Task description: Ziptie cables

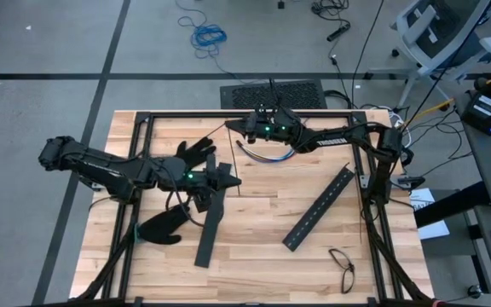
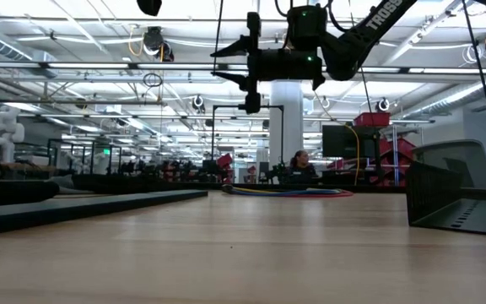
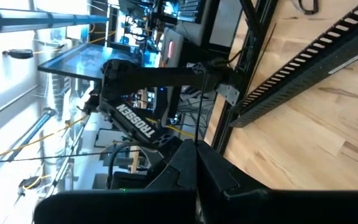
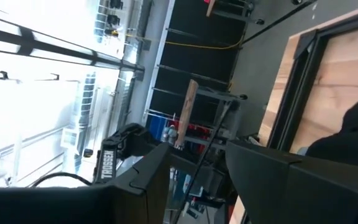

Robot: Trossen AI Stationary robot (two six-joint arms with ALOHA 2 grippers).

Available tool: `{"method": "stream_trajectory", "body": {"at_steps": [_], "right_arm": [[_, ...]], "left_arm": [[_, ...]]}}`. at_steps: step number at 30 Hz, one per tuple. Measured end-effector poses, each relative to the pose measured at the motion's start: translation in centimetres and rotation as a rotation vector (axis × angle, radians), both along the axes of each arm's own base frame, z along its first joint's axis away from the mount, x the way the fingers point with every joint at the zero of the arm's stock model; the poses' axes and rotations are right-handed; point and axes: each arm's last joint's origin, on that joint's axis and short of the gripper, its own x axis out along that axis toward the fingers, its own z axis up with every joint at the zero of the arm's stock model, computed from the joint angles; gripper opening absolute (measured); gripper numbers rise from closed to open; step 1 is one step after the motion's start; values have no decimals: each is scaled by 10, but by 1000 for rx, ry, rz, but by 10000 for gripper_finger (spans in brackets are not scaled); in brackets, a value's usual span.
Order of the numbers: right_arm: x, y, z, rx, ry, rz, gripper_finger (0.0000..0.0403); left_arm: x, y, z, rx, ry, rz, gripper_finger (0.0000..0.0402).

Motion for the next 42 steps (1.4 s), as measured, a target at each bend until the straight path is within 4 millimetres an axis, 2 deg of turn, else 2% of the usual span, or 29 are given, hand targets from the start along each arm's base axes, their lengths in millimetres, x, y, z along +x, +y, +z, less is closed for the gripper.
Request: {"method": "stream_trajectory", "body": {"at_steps": [4,17,37,40,42], "right_arm": [[0,0,0,0,5,3,138],[0,0,0,-14,11,4,36],[0,-2,0,-19,6,-8,39],[0,-2,0,-37,9,-10,24],[0,-2,0,-56,12,-11,7]], "left_arm": [[0,0,1,-2,-11,0,0],[0,0,1,-1,-9,1,0],[0,0,1,0,-8,10,0],[0,0,1,-8,-8,13,0],[0,0,1,-91,-15,24,0]]}}
